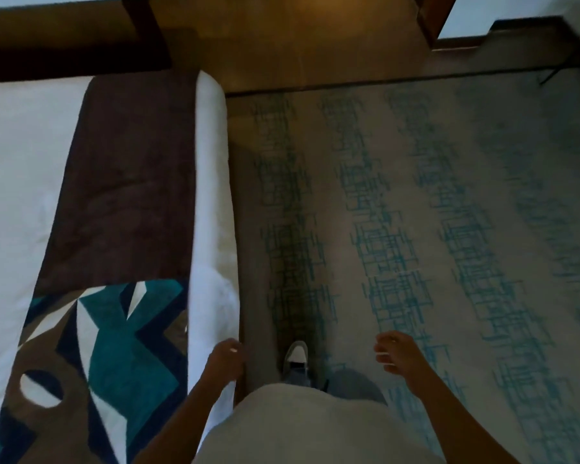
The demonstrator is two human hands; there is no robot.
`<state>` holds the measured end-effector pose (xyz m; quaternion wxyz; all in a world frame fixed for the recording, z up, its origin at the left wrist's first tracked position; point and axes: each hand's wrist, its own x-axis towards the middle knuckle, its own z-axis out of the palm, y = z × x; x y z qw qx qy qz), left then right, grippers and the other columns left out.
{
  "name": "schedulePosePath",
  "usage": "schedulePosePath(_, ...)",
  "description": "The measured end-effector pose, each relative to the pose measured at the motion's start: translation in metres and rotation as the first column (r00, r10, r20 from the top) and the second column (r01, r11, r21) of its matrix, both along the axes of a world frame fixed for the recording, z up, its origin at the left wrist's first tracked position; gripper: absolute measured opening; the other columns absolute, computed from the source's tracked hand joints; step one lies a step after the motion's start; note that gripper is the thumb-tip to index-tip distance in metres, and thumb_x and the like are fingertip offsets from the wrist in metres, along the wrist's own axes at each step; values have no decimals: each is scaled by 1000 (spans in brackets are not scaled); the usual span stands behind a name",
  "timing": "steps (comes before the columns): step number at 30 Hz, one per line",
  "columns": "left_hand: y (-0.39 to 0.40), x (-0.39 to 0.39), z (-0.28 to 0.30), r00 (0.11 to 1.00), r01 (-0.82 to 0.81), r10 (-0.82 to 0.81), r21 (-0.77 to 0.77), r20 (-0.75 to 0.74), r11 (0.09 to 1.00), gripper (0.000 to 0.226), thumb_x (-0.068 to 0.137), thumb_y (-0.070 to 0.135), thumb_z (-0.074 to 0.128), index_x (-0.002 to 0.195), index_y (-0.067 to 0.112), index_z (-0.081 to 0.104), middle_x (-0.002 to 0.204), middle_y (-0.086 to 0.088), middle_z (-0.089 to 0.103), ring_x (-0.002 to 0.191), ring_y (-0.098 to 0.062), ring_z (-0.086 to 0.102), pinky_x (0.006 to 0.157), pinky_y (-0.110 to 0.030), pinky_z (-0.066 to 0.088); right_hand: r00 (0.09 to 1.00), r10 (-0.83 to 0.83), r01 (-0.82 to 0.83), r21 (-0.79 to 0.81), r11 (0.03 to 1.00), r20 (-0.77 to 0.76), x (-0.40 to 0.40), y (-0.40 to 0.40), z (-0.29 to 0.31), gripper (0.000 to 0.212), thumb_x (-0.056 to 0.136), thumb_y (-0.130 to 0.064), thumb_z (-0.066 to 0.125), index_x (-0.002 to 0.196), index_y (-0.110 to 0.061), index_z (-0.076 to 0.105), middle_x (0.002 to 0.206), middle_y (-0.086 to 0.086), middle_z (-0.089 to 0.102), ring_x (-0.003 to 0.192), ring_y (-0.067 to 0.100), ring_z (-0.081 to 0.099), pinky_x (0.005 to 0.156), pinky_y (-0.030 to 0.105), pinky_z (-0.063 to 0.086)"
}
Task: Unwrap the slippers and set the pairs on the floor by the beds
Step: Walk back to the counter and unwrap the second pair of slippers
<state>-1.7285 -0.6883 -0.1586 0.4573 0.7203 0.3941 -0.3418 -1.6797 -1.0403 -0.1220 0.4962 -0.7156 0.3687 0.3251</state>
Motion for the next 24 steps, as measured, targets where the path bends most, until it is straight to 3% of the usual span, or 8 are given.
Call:
schedulePosePath(1, -4, 29, -1, 994, -5, 6, -10, 110, 1000, 10, 91, 10, 54, 86, 15, 61, 88, -20, 65, 78, -30, 63, 65, -33, 52, 1000, 0, 0, -1, 1000, -6, 20, -3, 0, 18, 95, -6, 53, 82, -13, 62, 75, 12, 61, 57, 21, 53, 55, 24, 36)
schedulePosePath(3, -11, 83, 14, 993, -6, 11, -43, 115, 999, 12, 93, 9, 55, 87, 9, 66, 91, -32, 67, 77, -37, 65, 68, -41, 52, 999, -7, 7, -3, 1000, -32, 60, -10, -3, 18, 96, -6, 53, 79, -12, 59, 72, 11, 59, 56, 20, 51, 55, 24, 35)
schedulePosePath(6, -24, 169, 28, 980, 13, -5, -40, 198, 999, 18, 97, 9, 52, 83, 9, 65, 82, -25, 65, 78, -35, 64, 71, -39, 52, 994, -9, 7, -11, 1000, -111, 121, -24, -12, 20, 97, -4, 51, 79, -11, 55, 68, 11, 54, 53, 18, 45, 54, 23, 28)
schedulePosePath(14, -48, 368, 28, 984, -81, 87, -45, 153, 996, 18, 99, 4, 48, 86, 8, 60, 82, -12, 61, 74, -22, 60, 69, -31, 53, 979, 31, -30, 9, 1000, -202, 332, -50, -38, 21, 97, -5, 50, 77, -10, 55, 68, 12, 53, 51, 17, 43, 52, 22, 28)
schedulePosePath(17, -47, 431, 32, 986, -102, 99, 17, 132, 995, 26, 97, 5, 50, 78, 22, 59, 82, -6, 61, 76, -23, 62, 74, -40, 56, 981, 103, -105, -4, 994, -162, 425, -46, -30, 15, 95, -7, 54, 81, -9, 59, 71, 13, 58, 53, 19, 48, 54, 23, 32)
schedulePosePath(19, -43, 471, 38, 982, -144, 142, 5, 124, 990, 26, 95, 6, 51, 79, 25, 57, 80, -2, 60, 70, -19, 59, 68, -36, 54, 983, 160, -160, 1, 987, -87, 493, -36, -22, 13, 96, -6, 53, 85, -8, 60, 75, 12, 61, 56, 20, 53, 55, 24, 37)
schedulePosePath(22, -29, 528, 36, 983, -175, 174, 8, 53, 985, 25, 97, 5, 48, 81, 23, 55, 80, -4, 58, 64, -18, 61, 62, -29, 53, 977, 214, -215, 10, 977, 12, 598, -11, -7, 21, 98, -3, 46, 82, -10, 59, 75, 10, 59, 56, 18, 52, 55, 23, 35)
schedulePosePath(24, -12, 566, 19, 959, -284, 284, -41, -10, 958, 20, 101, 4, 44, 88, 9, 59, 79, -11, 56, 55, -21, 62, 53, -26, 51, 969, 238, -240, 21, 970, 72, 666, 10, -3, 23, 99, -4, 43, 83, -11, 59, 75, 10, 59, 56, 17, 51, 54, 23, 36)
